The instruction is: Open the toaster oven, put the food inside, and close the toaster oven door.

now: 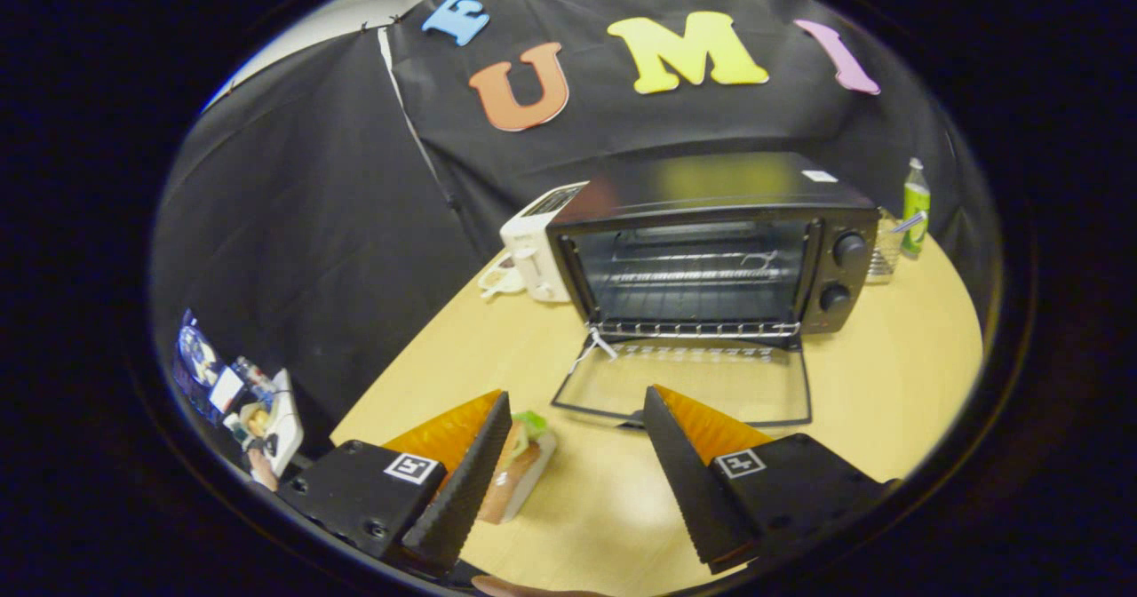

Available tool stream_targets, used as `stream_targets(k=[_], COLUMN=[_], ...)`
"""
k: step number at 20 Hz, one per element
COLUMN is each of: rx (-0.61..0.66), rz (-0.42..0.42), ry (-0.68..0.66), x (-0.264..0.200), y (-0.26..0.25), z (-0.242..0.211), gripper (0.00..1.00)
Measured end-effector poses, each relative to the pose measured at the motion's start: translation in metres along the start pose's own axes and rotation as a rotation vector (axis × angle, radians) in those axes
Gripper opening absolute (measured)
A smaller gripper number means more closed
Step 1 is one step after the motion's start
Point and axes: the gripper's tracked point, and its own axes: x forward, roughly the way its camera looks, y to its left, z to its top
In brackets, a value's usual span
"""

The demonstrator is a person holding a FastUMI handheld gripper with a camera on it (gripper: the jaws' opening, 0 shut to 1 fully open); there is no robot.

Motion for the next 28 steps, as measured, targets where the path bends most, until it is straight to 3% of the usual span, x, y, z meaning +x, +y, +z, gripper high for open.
stream_targets(k=[4, 7, 12, 16, 21, 28], rx=[-0.044, 0.022, 0.147, 0.201, 0.28, 0.343], rz=[-0.044, 0.02, 0.047, 0.053, 0.069, 0.108], ry=[0.204, 0.327, 0.512, 0.585, 0.616, 0.559], x=[0.006, 0.007, 0.015, 0.025, 0.026, 0.013], y=[0.008, 0.029, 0.036, 0.036, 0.035, 0.04], z=[-0.026, -0.039, -0.057, -0.07, -0.074, -0.069], gripper=[0.98, 0.97, 0.86, 0.77, 0.44, 0.35])
